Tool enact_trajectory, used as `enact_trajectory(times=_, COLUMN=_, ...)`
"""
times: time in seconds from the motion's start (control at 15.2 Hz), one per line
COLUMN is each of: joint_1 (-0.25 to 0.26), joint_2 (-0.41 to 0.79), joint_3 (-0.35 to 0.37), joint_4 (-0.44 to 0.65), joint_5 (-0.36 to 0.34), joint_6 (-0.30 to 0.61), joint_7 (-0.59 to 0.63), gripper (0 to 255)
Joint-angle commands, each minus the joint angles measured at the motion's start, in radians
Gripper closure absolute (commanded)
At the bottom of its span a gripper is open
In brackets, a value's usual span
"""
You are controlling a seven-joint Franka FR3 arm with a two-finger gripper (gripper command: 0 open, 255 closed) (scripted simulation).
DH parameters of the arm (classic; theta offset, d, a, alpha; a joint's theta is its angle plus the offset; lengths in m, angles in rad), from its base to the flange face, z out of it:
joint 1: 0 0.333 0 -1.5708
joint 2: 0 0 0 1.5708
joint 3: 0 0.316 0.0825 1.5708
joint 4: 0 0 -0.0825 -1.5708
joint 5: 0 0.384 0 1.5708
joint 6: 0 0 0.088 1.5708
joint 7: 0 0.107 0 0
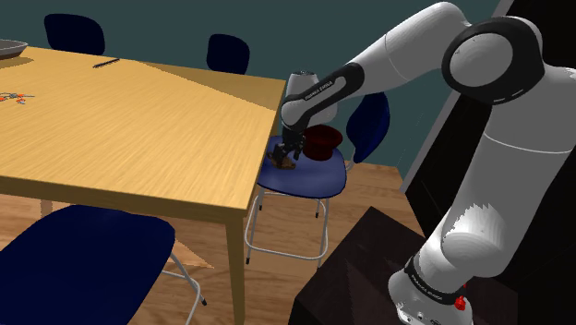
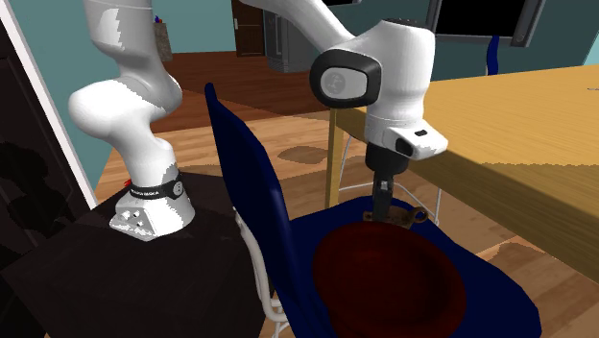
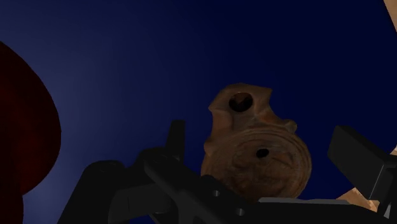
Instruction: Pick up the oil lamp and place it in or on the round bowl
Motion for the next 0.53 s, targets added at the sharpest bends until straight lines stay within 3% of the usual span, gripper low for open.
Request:
enact_trajectory(times=0.0, joint_1=0.0, joint_2=0.007, joint_3=0.001, joint_4=-0.003, joint_5=0.001, joint_6=0.011, joint_7=0.0, gripper=0)
enact_trajectory(times=0.4, joint_1=0.0, joint_2=0.007, joint_3=0.001, joint_4=-0.003, joint_5=0.001, joint_6=0.01, joint_7=0.0, gripper=0)
enact_trajectory(times=0.46, joint_1=0.0, joint_2=0.007, joint_3=0.001, joint_4=-0.003, joint_5=0.001, joint_6=0.01, joint_7=0.0, gripper=255)
